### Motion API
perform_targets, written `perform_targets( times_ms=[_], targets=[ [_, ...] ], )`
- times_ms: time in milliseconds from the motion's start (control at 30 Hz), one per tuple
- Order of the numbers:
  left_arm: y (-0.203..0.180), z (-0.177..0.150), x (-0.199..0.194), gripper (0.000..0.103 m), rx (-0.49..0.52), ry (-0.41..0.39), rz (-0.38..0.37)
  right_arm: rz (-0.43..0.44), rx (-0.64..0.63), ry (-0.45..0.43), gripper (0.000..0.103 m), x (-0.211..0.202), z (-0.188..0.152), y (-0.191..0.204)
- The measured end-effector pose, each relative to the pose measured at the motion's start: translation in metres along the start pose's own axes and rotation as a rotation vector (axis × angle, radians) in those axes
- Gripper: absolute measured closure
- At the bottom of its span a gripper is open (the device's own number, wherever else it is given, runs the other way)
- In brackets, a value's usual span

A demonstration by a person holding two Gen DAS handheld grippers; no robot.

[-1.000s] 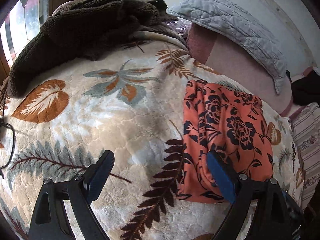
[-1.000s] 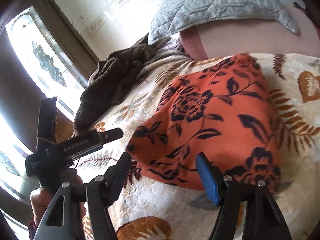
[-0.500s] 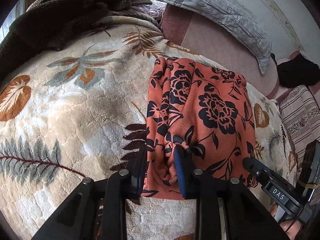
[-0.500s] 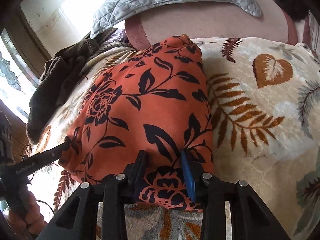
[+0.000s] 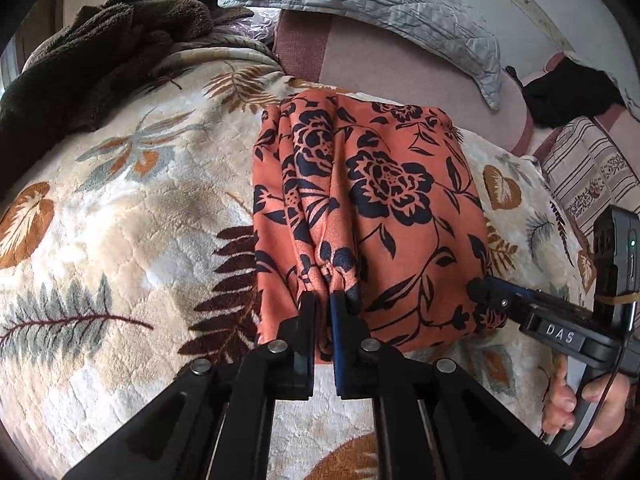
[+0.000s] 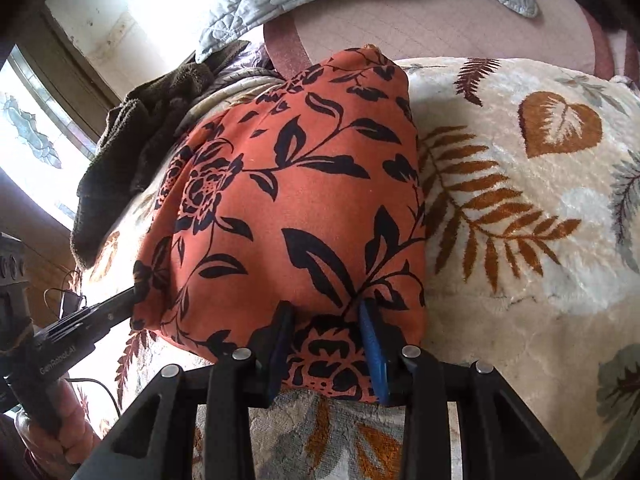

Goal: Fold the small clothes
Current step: 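Grasp the folded dress bundle with the left gripper while the right gripper presses it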

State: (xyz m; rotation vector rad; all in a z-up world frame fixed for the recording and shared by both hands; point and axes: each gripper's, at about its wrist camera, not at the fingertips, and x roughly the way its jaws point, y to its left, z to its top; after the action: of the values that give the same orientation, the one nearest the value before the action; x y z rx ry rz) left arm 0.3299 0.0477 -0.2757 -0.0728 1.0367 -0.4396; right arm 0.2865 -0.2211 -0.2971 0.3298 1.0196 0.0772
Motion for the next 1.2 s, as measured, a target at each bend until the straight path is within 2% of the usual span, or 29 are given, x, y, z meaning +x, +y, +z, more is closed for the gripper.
perform_targets(
  times_ms=[67,200,300,333,400,433,467,567,667,733,833,900,967,1000,1067,1200],
  targets=[
    [0.007,-0.004,-0.002,0.097,-0.014,0.01,0.02,0.01,-0.015,0.009,0.065,-0.007,0.013,0.002],
    [0.013,-0.004,0.002,0.097,-0.021,0.03,0.033,0.016,-0.001,-0.126,0.066,-0.025,0.046,0.004],
    [0.012,-0.001,0.008,0.097,-0.019,0.044,0.06,-0.013,0.076,-0.164,0.065,-0.01,0.072,0.001],
    [0.012,0.0,0.011,0.097,-0.022,0.049,0.068,-0.019,0.098,-0.148,0.065,0.002,0.08,0.0],
    [0.014,0.0,0.014,0.097,-0.025,0.056,0.076,-0.052,0.142,-0.047,0.064,0.04,0.086,-0.006],
    [0.015,0.001,0.016,0.097,-0.027,0.059,0.077,-0.056,0.149,-0.026,0.063,0.051,0.087,-0.008],
    [0.015,0.001,0.016,0.097,-0.029,0.06,0.079,-0.079,0.126,-0.057,0.064,0.05,0.088,-0.003],
    [0.015,0.001,0.017,0.097,-0.027,0.063,0.078,-0.133,0.07,-0.041,0.063,0.041,0.1,0.015],
    [0.016,-0.001,0.016,0.097,-0.028,0.063,0.075,-0.069,0.019,-0.121,0.063,0.029,0.115,0.029],
    [0.017,-0.002,0.016,0.097,-0.022,0.061,0.08,-0.021,0.016,-0.138,0.063,0.03,0.127,0.042],
    [0.016,0.0,0.018,0.097,-0.017,0.06,0.092,0.035,0.025,-0.1,0.063,0.051,0.139,0.061],
    [0.016,0.0,0.019,0.097,-0.013,0.06,0.097,0.052,0.02,-0.045,0.063,0.075,0.141,0.07],
    [0.015,0.0,0.02,0.097,-0.009,0.06,0.104,0.021,0.017,0.029,0.062,0.103,0.133,0.075],
    [0.015,0.0,0.02,0.097,-0.006,0.061,0.105,-0.004,-0.001,0.025,0.062,0.111,0.129,0.076],
    [0.016,0.001,0.021,0.097,-0.007,0.063,0.108,-0.006,-0.017,-0.006,0.062,0.111,0.126,0.076],
    [0.015,0.004,0.024,0.097,-0.008,0.066,0.115,0.017,-0.011,0.017,0.062,0.098,0.126,0.072]
  ],
)
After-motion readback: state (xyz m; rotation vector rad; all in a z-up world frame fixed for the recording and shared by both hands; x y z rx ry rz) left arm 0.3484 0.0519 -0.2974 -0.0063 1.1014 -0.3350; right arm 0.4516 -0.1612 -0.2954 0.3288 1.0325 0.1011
